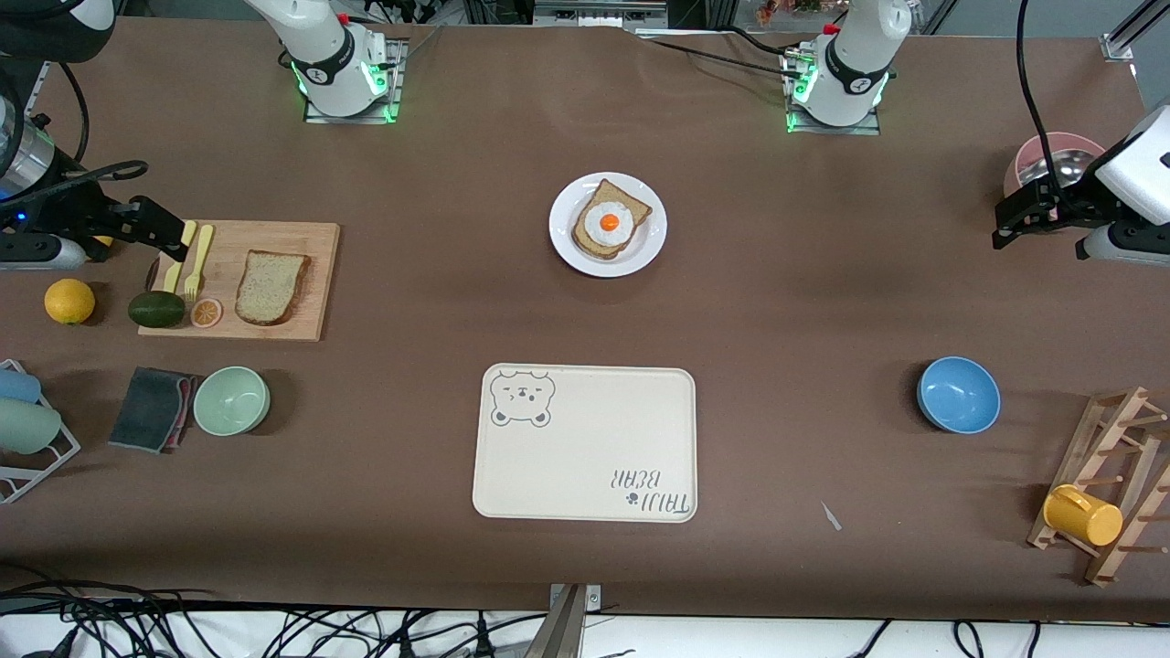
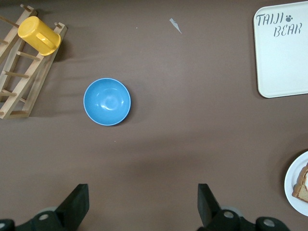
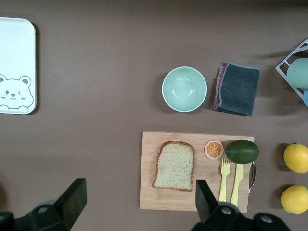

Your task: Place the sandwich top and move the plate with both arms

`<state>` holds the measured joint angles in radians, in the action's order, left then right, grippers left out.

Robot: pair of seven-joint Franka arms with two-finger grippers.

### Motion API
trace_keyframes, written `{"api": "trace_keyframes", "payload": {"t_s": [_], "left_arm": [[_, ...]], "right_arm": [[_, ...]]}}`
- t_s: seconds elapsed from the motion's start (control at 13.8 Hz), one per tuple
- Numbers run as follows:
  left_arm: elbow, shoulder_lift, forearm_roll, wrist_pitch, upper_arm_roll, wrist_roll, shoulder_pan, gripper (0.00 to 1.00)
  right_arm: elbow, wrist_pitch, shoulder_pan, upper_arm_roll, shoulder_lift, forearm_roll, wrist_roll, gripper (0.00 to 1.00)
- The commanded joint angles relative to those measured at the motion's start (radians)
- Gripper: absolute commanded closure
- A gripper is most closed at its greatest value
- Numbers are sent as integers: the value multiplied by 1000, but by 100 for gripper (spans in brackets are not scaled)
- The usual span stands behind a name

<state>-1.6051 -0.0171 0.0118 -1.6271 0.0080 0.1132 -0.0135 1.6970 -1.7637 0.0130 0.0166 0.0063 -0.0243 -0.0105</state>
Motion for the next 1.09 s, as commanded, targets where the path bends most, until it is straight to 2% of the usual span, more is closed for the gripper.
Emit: {"api": "trace_keyframes", "payload": {"t_s": [0.0, 1.02], "left_arm": [[24, -7, 25, 7, -2, -20, -8, 1], [24, -9, 23, 7, -9, -29, -8, 1]], "right_arm": [[13, 6, -4, 5, -22, -13, 12, 0], [9, 16, -4, 2, -17, 4, 1, 0]]}}
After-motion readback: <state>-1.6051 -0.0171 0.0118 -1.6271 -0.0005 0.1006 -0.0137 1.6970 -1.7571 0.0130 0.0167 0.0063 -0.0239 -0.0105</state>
